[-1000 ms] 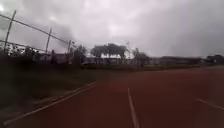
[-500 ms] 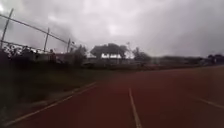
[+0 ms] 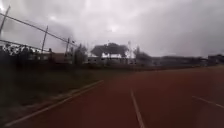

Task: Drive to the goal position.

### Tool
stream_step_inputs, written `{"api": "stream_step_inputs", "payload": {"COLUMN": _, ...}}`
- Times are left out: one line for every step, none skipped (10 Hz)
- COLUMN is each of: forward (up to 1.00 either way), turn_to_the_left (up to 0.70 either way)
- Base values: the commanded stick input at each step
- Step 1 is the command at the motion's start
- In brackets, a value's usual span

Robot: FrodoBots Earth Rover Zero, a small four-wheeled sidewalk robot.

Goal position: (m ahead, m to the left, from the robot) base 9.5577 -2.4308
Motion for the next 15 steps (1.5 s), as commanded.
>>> {"api": "stream_step_inputs", "payload": {"forward": 0.50, "turn_to_the_left": 0.00}}
{"api": "stream_step_inputs", "payload": {"forward": 0.50, "turn_to_the_left": -0.12}}
{"api": "stream_step_inputs", "payload": {"forward": 0.50, "turn_to_the_left": -0.40}}
{"api": "stream_step_inputs", "payload": {"forward": 0.50, "turn_to_the_left": -0.50}}
{"api": "stream_step_inputs", "payload": {"forward": 0.50, "turn_to_the_left": -0.50}}
{"api": "stream_step_inputs", "payload": {"forward": 0.50, "turn_to_the_left": -0.50}}
{"api": "stream_step_inputs", "payload": {"forward": 0.50, "turn_to_the_left": -0.50}}
{"api": "stream_step_inputs", "payload": {"forward": 0.50, "turn_to_the_left": -0.50}}
{"api": "stream_step_inputs", "payload": {"forward": 0.50, "turn_to_the_left": -0.50}}
{"api": "stream_step_inputs", "payload": {"forward": 0.50, "turn_to_the_left": -0.50}}
{"api": "stream_step_inputs", "payload": {"forward": 0.50, "turn_to_the_left": -0.50}}
{"api": "stream_step_inputs", "payload": {"forward": 0.50, "turn_to_the_left": -0.50}}
{"api": "stream_step_inputs", "payload": {"forward": 0.50, "turn_to_the_left": -0.40}}
{"api": "stream_step_inputs", "payload": {"forward": 0.50, "turn_to_the_left": -0.26}}
{"api": "stream_step_inputs", "payload": {"forward": 0.50, "turn_to_the_left": -0.13}}
